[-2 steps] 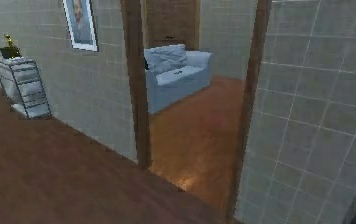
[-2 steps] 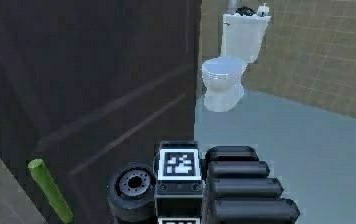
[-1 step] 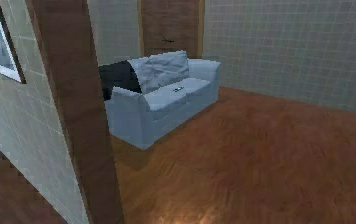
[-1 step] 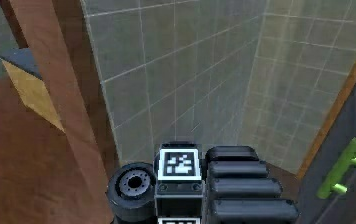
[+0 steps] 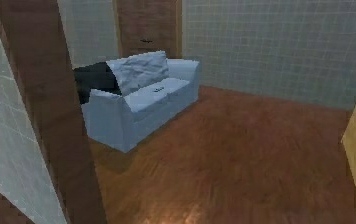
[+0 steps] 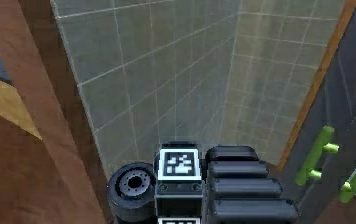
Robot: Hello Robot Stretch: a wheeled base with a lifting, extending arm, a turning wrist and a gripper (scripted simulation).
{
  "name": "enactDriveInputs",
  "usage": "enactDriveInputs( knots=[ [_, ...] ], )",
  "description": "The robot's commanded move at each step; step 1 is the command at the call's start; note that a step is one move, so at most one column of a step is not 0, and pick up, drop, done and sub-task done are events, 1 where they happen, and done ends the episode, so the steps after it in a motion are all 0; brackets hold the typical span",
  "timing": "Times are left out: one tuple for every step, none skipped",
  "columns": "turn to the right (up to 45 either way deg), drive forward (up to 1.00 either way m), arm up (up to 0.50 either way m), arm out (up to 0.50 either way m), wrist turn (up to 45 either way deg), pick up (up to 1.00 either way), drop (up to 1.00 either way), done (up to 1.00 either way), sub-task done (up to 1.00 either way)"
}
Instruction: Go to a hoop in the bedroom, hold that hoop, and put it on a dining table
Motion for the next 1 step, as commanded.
enactDriveInputs(
  knots=[
    [0.0,0.2,0.0,0.0,0.0,0.0,0.0,0.0,0.0]
  ],
)
